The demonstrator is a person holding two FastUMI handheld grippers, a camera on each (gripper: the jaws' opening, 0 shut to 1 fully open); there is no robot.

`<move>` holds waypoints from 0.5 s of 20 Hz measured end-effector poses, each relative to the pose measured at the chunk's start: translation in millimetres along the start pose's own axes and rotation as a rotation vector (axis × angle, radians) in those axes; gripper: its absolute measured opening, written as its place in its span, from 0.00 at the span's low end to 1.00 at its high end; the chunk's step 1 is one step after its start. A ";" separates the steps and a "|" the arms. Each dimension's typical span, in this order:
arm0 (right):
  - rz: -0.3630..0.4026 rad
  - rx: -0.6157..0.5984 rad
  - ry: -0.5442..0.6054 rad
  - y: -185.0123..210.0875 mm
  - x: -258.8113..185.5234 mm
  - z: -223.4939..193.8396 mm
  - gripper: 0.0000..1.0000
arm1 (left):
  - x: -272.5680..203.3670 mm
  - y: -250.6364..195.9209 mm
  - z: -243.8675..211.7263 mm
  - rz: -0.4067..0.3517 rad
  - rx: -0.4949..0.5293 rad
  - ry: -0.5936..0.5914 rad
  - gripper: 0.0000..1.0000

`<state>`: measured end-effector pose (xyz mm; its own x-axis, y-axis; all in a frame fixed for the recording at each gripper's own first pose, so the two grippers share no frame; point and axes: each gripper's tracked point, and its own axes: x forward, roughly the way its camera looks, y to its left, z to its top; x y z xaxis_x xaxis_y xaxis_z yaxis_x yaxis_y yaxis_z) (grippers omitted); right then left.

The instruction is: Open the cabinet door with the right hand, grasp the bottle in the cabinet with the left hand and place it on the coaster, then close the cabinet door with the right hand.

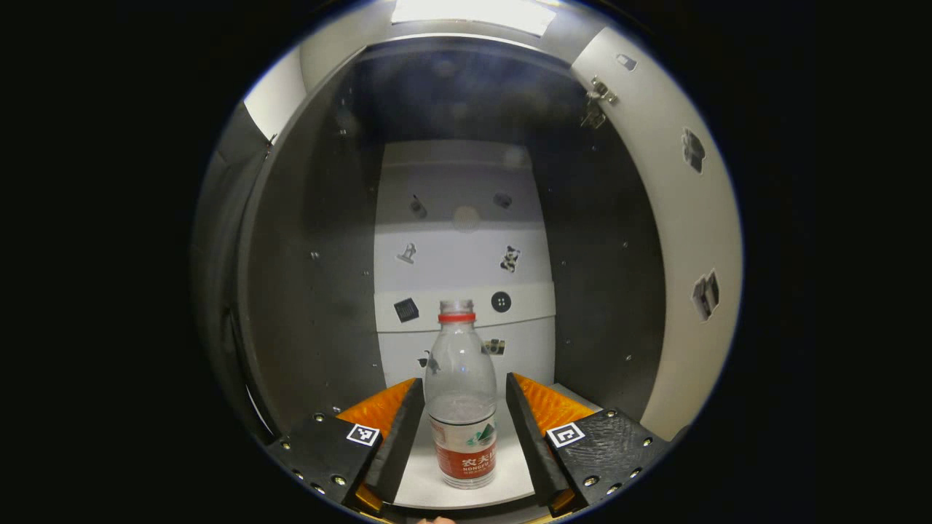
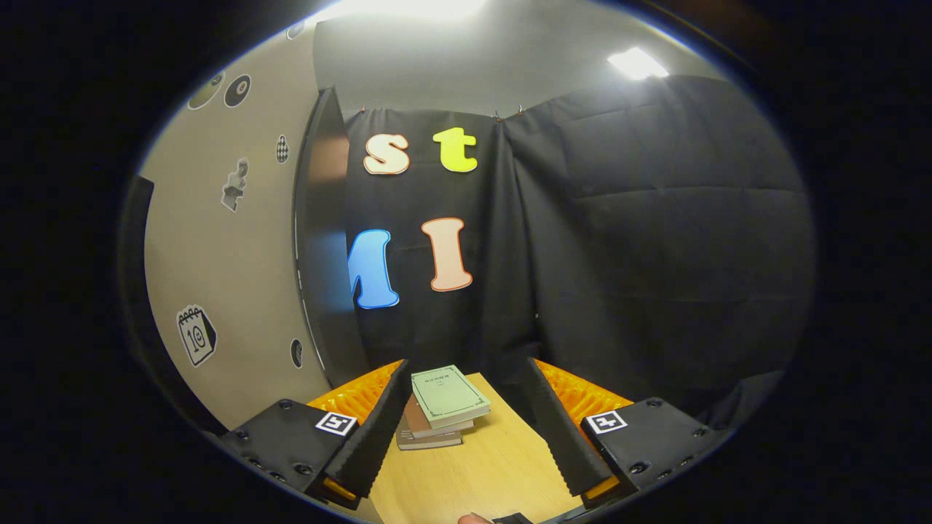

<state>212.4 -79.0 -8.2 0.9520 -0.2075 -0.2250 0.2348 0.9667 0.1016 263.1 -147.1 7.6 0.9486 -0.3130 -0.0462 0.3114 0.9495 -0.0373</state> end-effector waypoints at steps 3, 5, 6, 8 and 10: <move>-0.010 0.019 0.005 -0.8 3.2 -1.7 0.98 | 11.5 4.4 -12.7 0.004 -0.001 0.025 0.65; -0.013 0.027 0.002 -1.8 3.6 -1.7 0.98 | 13.0 4.6 -14.4 0.008 0.000 0.028 0.65; -0.014 0.027 0.001 -2.4 3.3 -1.3 0.98 | 11.9 5.1 -13.5 0.008 0.000 0.026 0.65; -0.014 0.025 -0.003 -4.1 2.2 -1.0 0.98 | 8.0 5.2 -4.2 0.010 -0.009 0.001 0.65; -0.012 0.027 -0.004 -7.5 1.4 -0.6 0.98 | 1.5 5.2 4.4 0.009 -0.010 -0.028 0.65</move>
<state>211.9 -86.5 -9.8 0.9498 -0.2195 -0.2230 0.2512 0.9598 0.1254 266.5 -142.5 11.7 0.9525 -0.3038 -0.0188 0.3027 0.9519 -0.0473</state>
